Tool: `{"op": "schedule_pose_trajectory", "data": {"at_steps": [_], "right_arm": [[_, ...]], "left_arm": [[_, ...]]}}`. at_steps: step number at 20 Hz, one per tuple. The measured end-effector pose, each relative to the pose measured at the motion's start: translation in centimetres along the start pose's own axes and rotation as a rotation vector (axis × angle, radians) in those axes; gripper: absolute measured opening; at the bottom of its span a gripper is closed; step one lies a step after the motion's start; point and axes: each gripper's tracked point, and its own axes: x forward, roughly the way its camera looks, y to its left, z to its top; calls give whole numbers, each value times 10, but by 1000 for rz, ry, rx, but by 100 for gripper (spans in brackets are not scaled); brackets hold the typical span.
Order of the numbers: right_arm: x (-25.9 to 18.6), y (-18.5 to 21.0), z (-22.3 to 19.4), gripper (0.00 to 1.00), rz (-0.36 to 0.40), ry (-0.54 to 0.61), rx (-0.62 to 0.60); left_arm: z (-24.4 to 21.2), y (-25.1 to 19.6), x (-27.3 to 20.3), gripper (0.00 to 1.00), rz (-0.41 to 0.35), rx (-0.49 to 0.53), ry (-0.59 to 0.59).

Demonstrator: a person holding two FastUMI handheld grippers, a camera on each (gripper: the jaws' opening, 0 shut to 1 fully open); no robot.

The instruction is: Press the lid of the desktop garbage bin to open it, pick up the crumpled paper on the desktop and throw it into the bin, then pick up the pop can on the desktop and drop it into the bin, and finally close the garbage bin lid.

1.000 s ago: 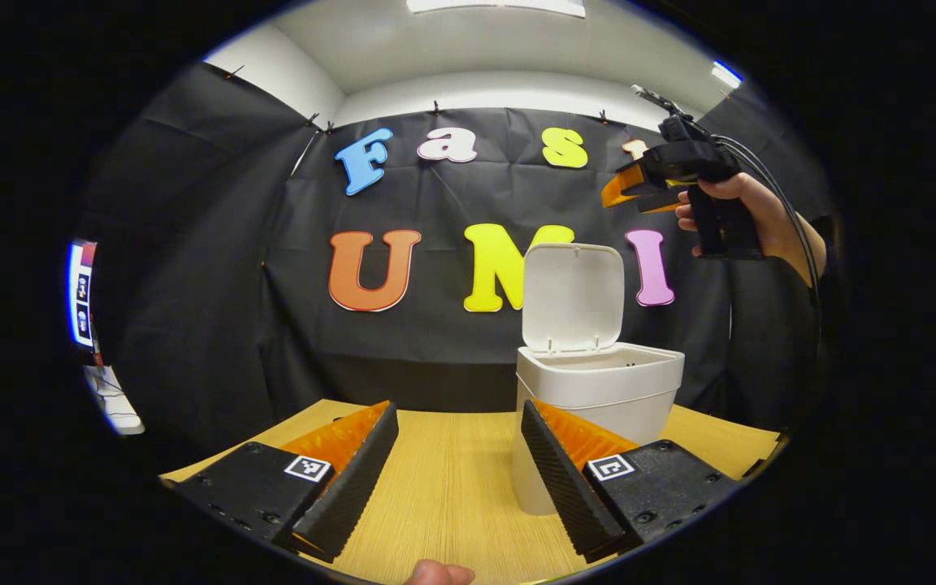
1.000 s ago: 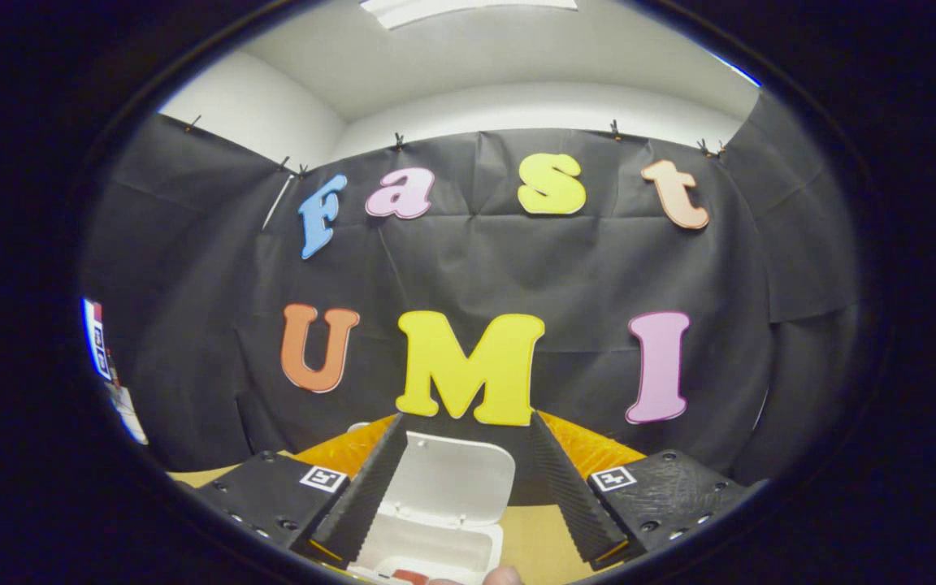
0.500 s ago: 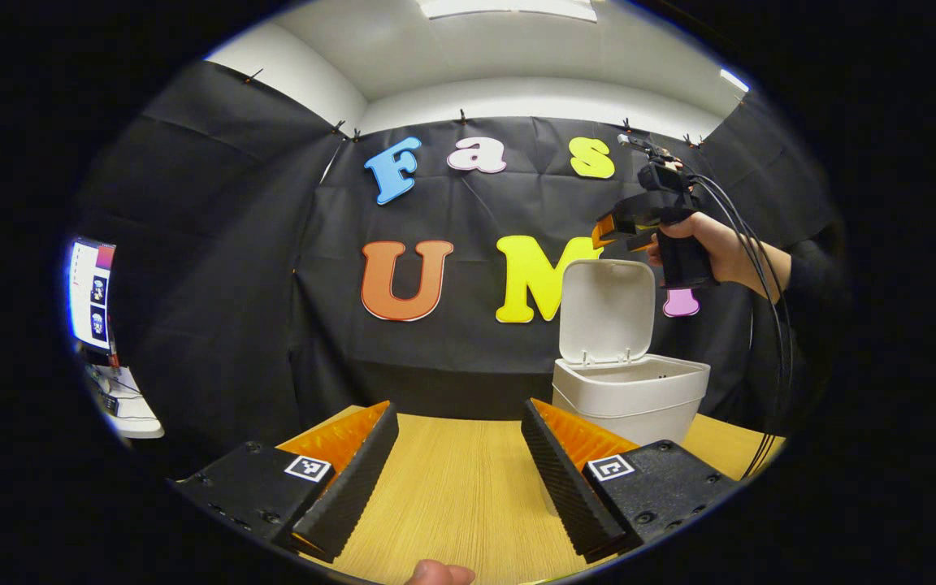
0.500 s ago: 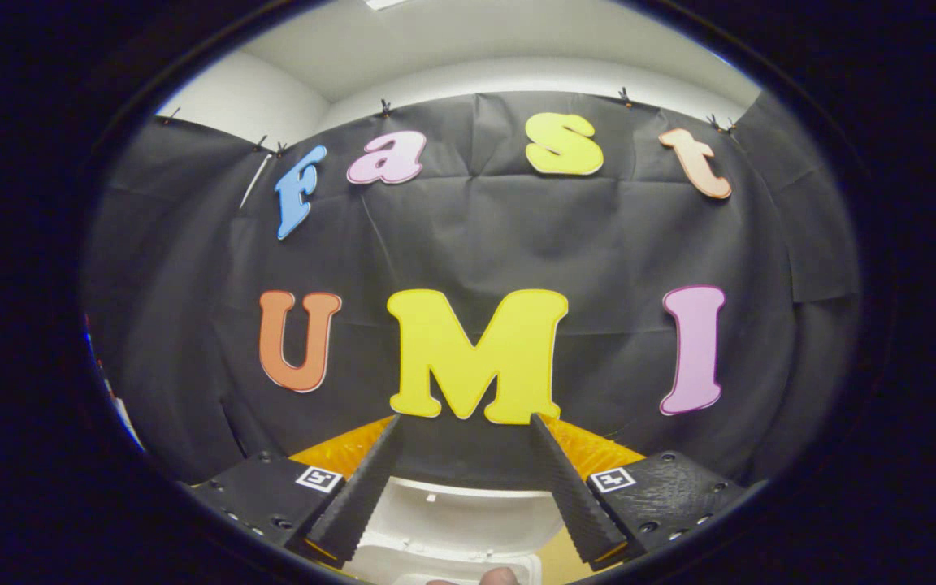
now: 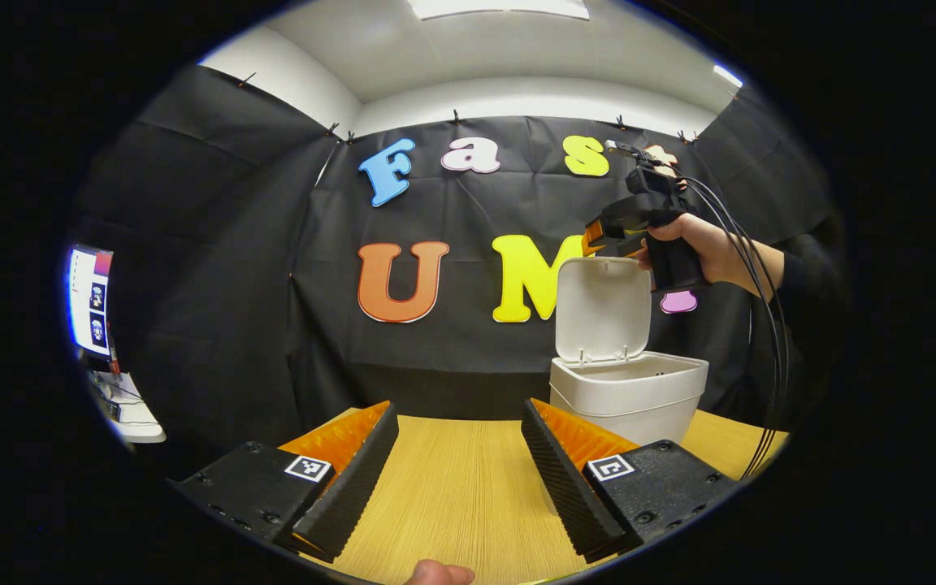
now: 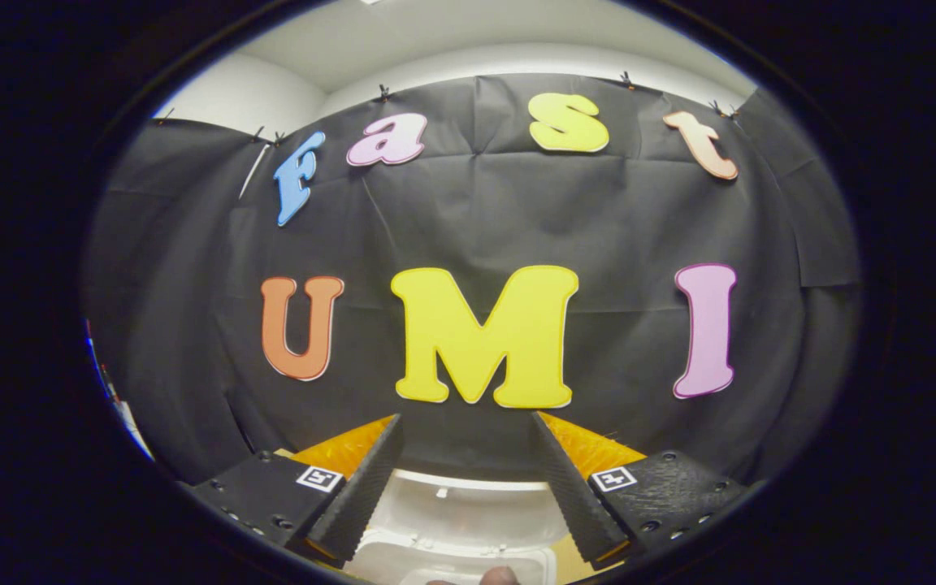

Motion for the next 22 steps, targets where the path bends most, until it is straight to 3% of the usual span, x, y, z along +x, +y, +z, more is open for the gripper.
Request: {"op": "schedule_pose_trajectory", "data": {"at_steps": [5,10,16,22], "right_arm": [[-8,0,-10,95,13,34,21],[-49,8,-29,96,64,79,18],[-106,11,-96,96,140,197,50],[-131,10,-153,96,151,227,42]], "left_arm": [[6,5,-2,98,32,24,-22],[5,-10,0,98,4,15,-28],[7,-42,-3,98,-59,1,-29],[7,-55,-9,98,-82,-3,-29]]}}
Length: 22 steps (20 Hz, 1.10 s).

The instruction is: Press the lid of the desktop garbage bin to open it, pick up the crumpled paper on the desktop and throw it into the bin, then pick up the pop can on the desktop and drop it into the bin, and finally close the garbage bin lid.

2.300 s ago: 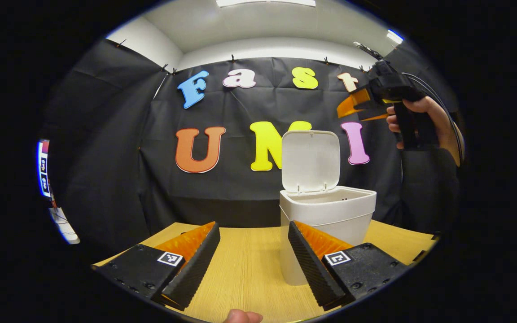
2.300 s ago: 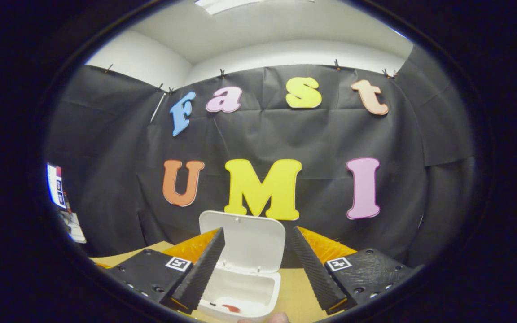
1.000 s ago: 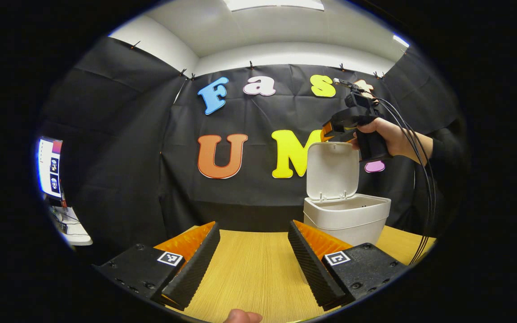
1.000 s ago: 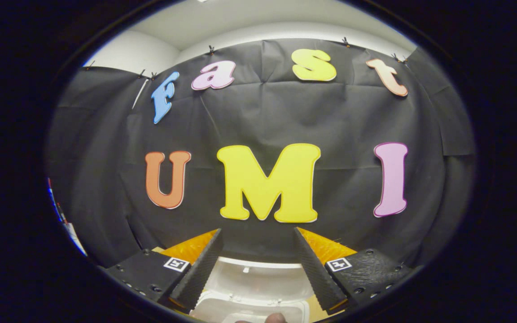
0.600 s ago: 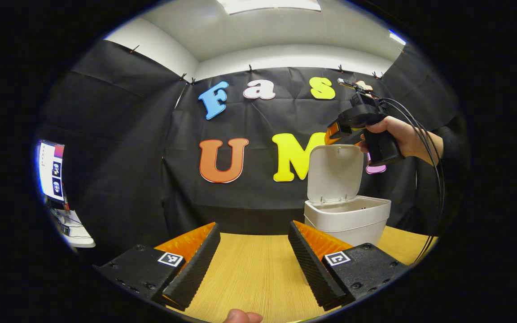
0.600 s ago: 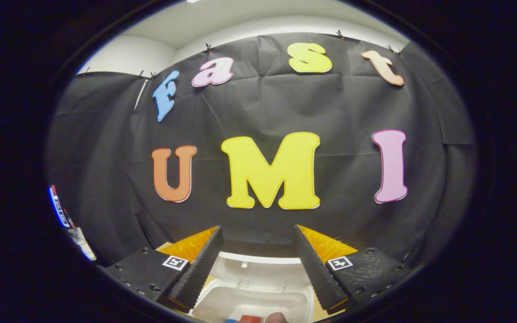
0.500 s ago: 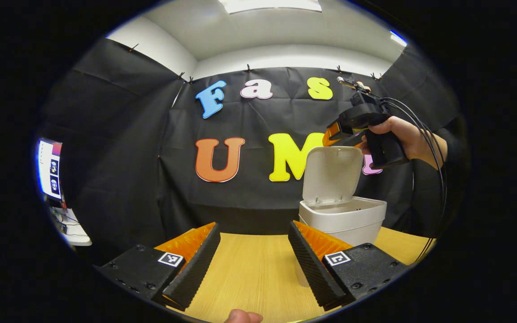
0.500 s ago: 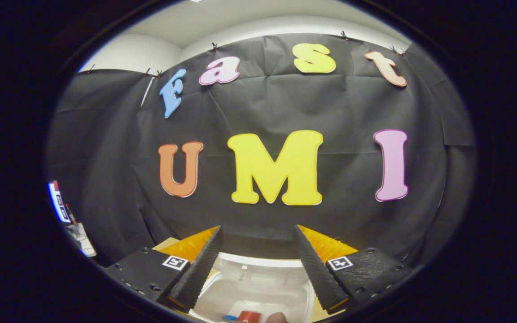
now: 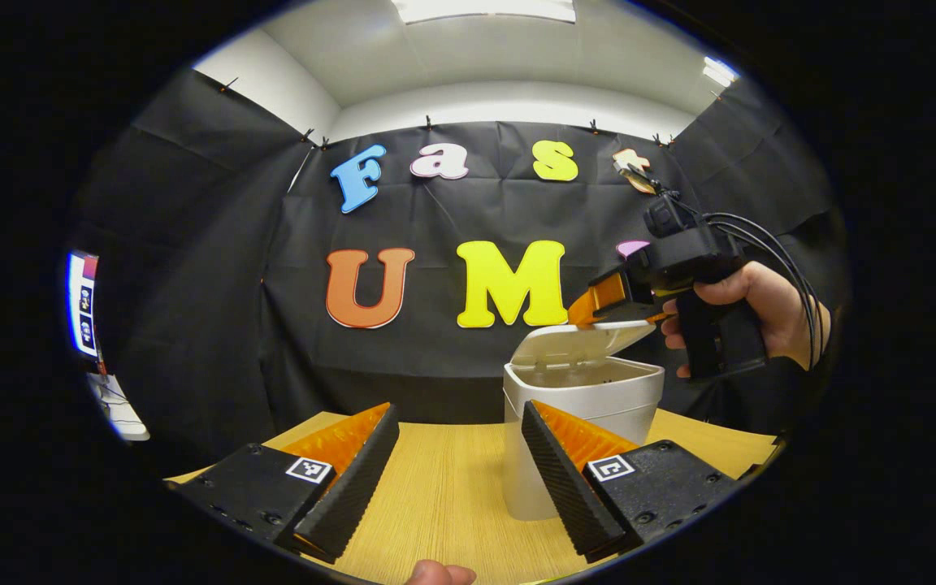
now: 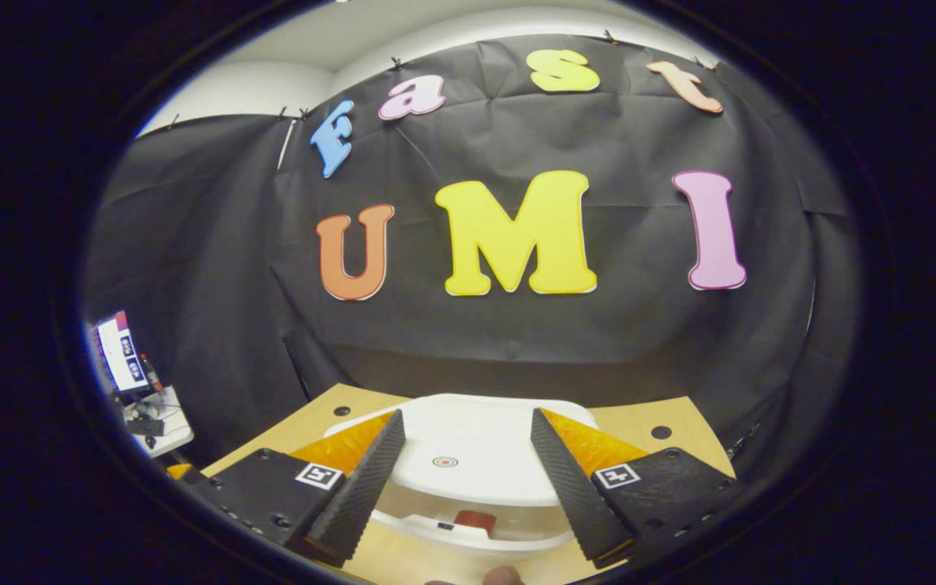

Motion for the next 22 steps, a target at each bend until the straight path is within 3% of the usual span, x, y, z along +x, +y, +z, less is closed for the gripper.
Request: {"op": "schedule_pose_trajectory", "data": {"at_steps": [7,16,17,20,22], "right_arm": [[2,-2,-39,98,-8,-15,-28],[6,-9,-52,99,-31,-55,-28],[6,-9,-54,87,-32,-53,-30],[6,-8,-61,88,-38,-36,-105],[6,-1,-64,87,10,-58,-113]], "left_arm": [[-9,11,-6,98,31,-13,9],[-17,2,1,98,1,-11,25],[-17,1,1,98,2,-12,25],[-18,-1,3,98,-7,-21,27],[-18,-2,4,98,-7,-23,28]]}}
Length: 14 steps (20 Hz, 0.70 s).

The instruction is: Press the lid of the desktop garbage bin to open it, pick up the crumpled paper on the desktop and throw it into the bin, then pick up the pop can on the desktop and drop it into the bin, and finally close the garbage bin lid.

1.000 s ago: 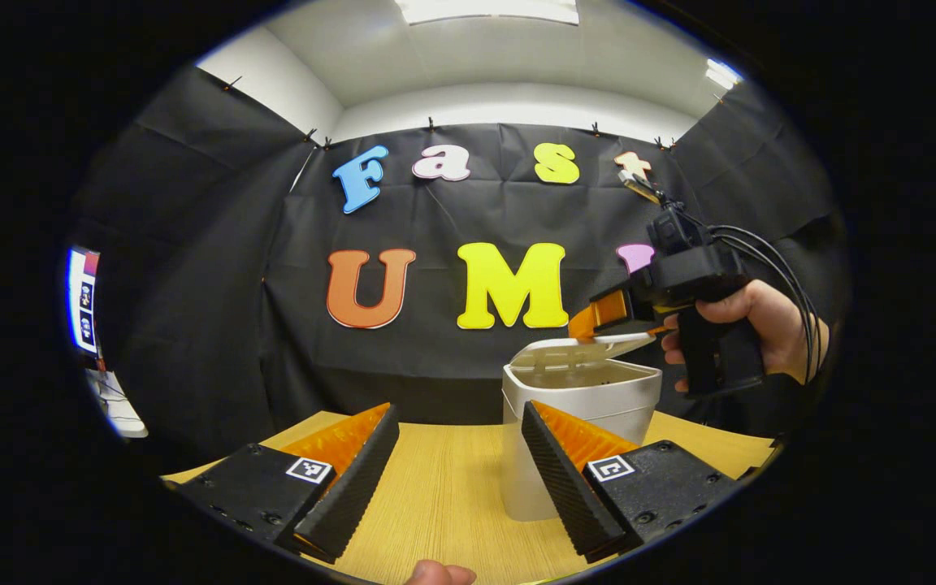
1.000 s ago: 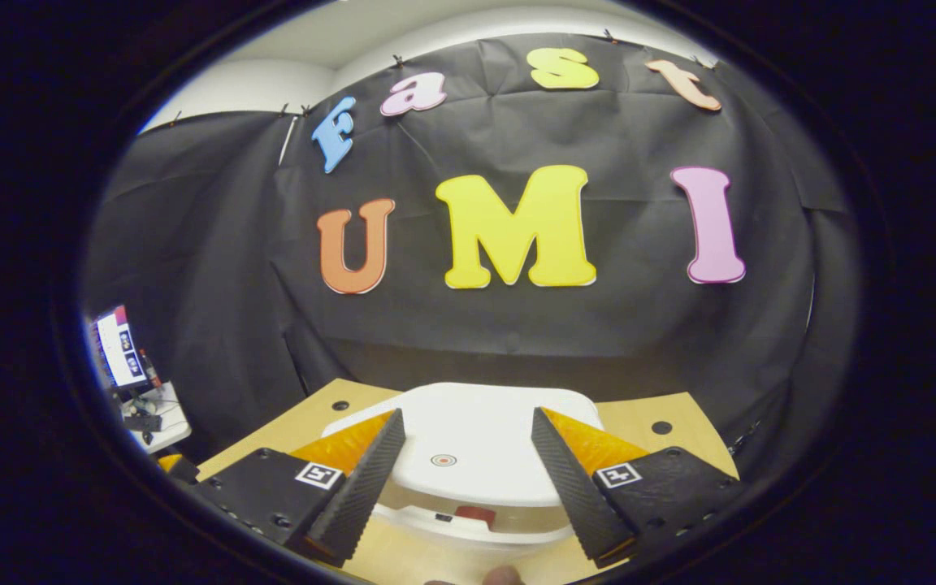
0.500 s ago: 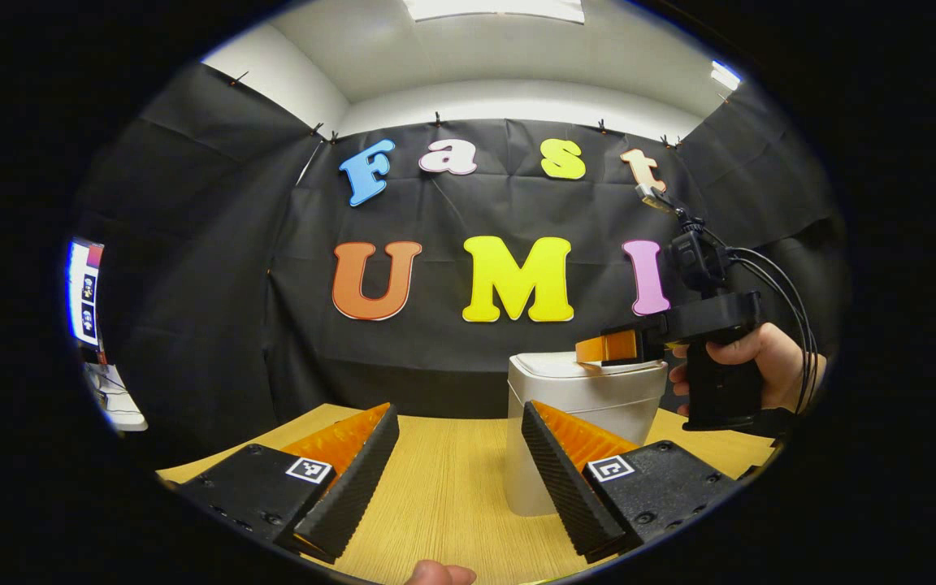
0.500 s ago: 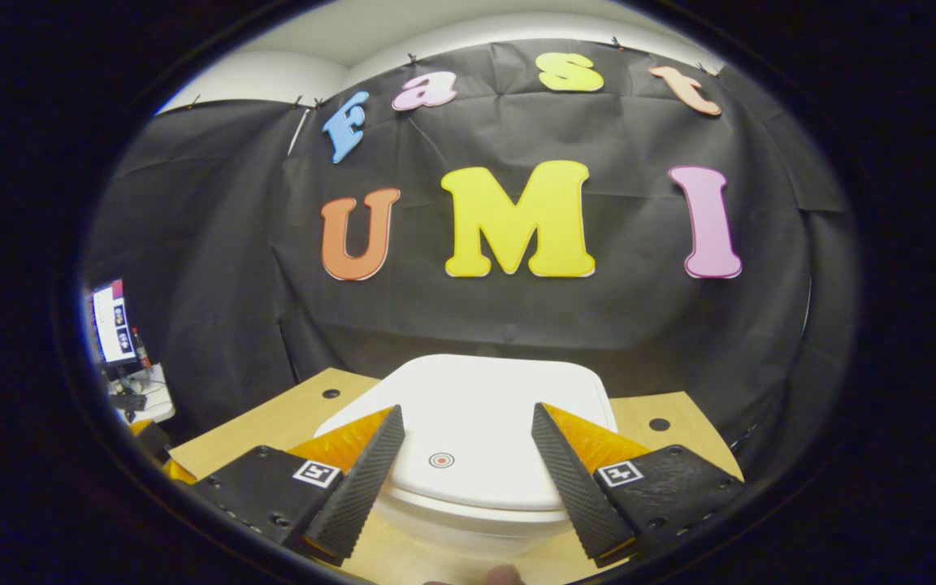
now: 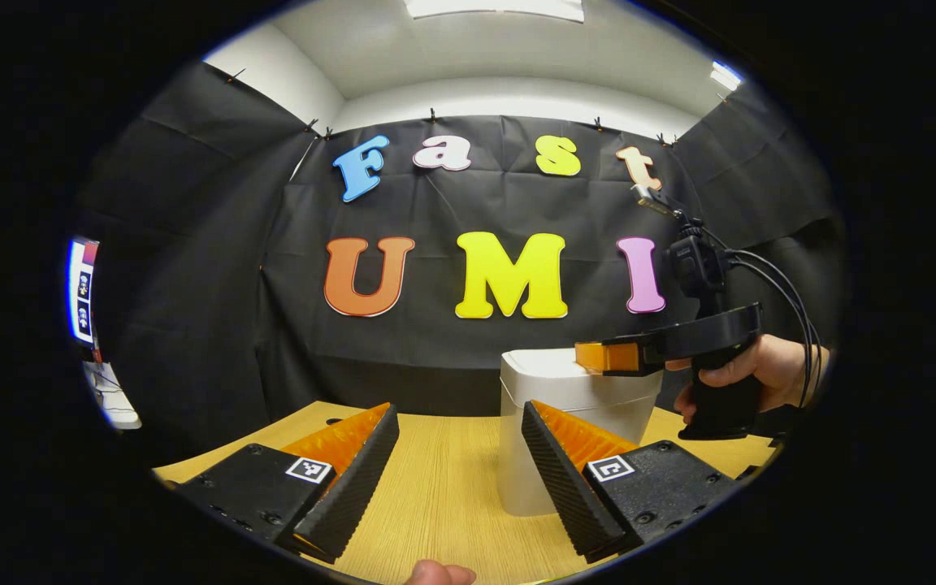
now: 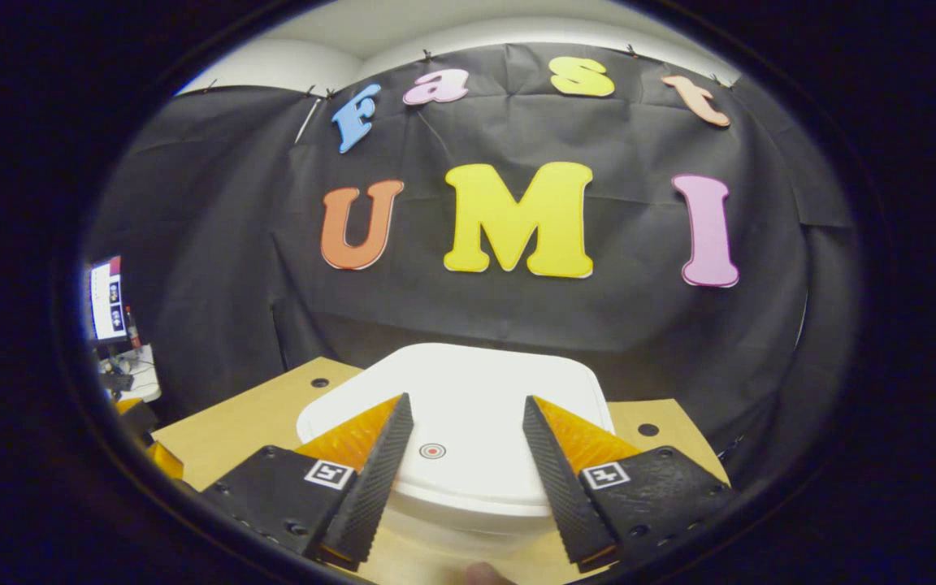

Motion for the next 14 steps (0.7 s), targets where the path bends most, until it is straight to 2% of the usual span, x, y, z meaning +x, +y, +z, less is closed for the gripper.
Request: {"op": "schedule_pose_trajectory", "data": {"at_steps": [1,4,6,8,9,10,14], "right_arm": [[0,-1,1,69,1,-17,-10],[1,-2,0,69,-3,-12,1],[0,-2,10,67,-12,-58,19],[-2,-15,14,67,-69,-88,42],[-1,-17,17,90,-71,-110,67],[-3,-15,14,98,-68,-103,85],[-26,-29,15,96,-109,-127,59]], "left_arm": [[0,-1,1,98,-4,0,-2],[1,-4,2,98,-6,4,2],[4,-3,2,98,-3,11,-10],[5,-2,4,98,6,14,-10],[7,-2,4,98,11,13,-10],[10,-2,4,98,16,15,-15],[32,-7,10,98,25,38,-55]]}}
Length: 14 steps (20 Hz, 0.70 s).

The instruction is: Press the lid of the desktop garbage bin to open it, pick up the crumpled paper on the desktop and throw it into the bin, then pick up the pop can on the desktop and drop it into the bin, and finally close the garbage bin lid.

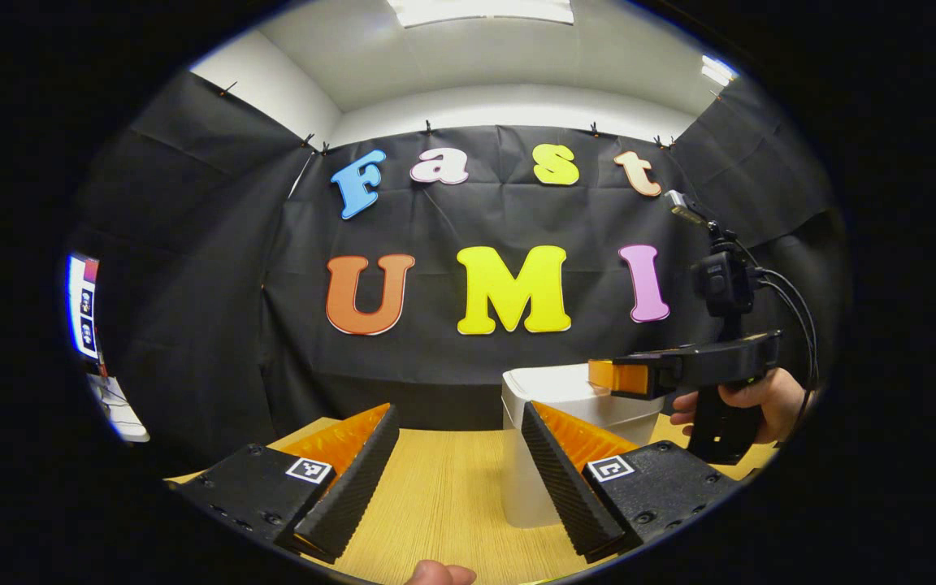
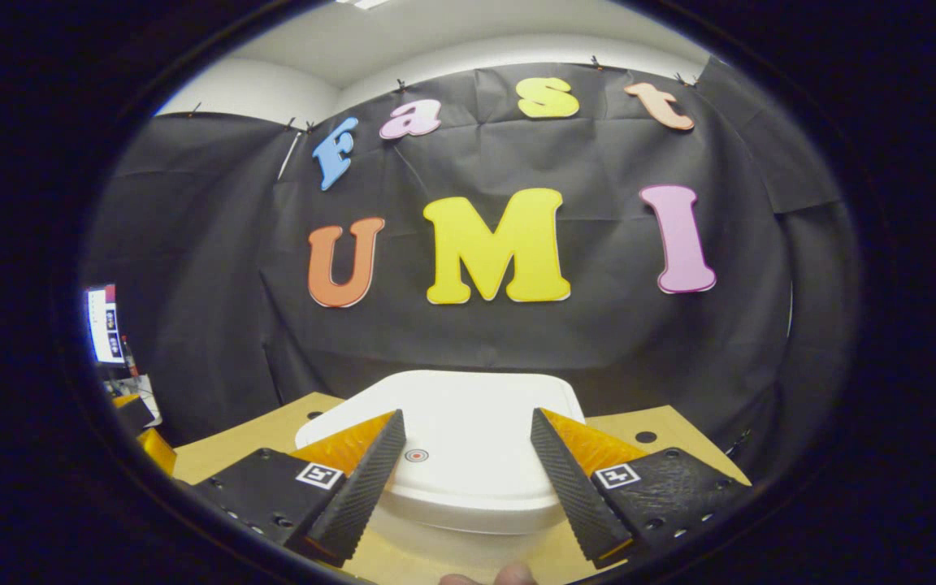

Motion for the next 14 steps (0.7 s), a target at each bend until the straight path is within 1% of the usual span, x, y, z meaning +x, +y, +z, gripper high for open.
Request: {"op": "schedule_pose_trajectory", "data": {"at_steps": [2,3,4,6,8,11,14], "right_arm": [[-20,-4,3,96,1,-29,10],[-32,-8,3,96,-3,-35,21],[-45,-14,1,96,-12,-44,23],[-70,-25,-1,96,-34,-64,22],[-92,-37,-10,96,-70,-60,2],[-120,-42,-16,96,-80,-54,3],[-137,-59,-25,96,-159,-40,-7]], "left_arm": [[8,-6,3,98,2,-12,-12],[14,-7,5,90,10,-17,-23],[19,-8,6,98,20,-14,-33],[26,-17,7,98,12,-11,-45],[32,-28,9,98,-10,-15,-48],[30,-46,9,98,-42,13,-21],[22,-55,3,98,-51,38,15]]}}
